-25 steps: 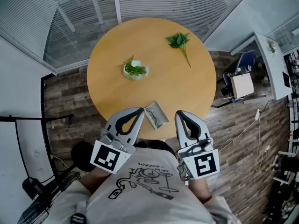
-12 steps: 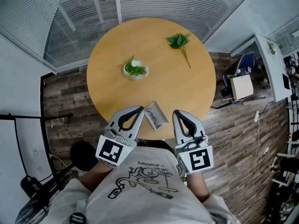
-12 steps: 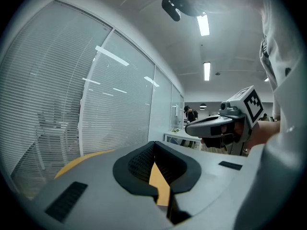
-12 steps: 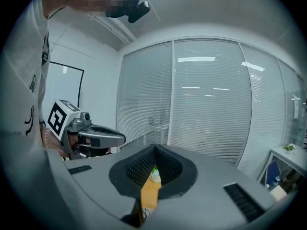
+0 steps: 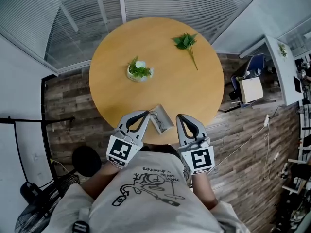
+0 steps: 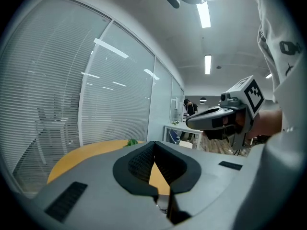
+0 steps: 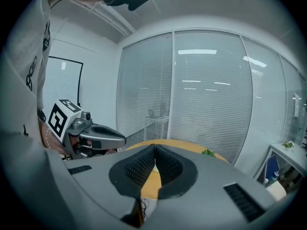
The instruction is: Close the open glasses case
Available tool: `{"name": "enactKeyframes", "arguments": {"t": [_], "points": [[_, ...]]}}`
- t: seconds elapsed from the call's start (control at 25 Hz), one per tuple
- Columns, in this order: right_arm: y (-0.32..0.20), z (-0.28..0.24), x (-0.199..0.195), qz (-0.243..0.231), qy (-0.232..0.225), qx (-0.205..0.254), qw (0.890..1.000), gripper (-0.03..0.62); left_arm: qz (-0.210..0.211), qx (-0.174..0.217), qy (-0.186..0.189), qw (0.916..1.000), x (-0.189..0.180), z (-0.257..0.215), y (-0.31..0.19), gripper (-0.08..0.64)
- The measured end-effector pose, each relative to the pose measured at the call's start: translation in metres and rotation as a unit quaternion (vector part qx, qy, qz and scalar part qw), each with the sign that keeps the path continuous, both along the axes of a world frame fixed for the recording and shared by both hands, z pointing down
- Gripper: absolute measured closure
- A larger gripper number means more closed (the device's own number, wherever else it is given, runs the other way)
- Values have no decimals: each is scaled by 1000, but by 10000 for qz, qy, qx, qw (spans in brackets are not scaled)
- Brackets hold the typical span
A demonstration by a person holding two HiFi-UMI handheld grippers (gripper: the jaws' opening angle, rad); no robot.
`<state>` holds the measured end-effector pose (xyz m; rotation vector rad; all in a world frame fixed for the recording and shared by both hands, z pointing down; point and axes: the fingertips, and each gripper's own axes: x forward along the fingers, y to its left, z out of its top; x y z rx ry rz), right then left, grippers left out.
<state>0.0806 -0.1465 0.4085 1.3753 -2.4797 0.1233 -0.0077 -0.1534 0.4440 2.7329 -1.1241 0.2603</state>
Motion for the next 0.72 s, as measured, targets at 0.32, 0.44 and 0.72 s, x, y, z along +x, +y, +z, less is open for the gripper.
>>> {"name": "enactKeyframes", "arguments": {"t": [0.32, 0.44, 0.72], "points": [[13, 46, 8, 115, 154, -617, 9979, 571, 77, -237, -247, 9994, 5, 45, 7, 540], [15, 62, 8, 98, 234, -714, 9971, 568, 126, -345, -349, 9987, 4, 64, 10, 540], [20, 101, 9, 44, 490, -975, 9940, 560, 264, -566, -563, 9965, 6, 100, 18, 540]]}}
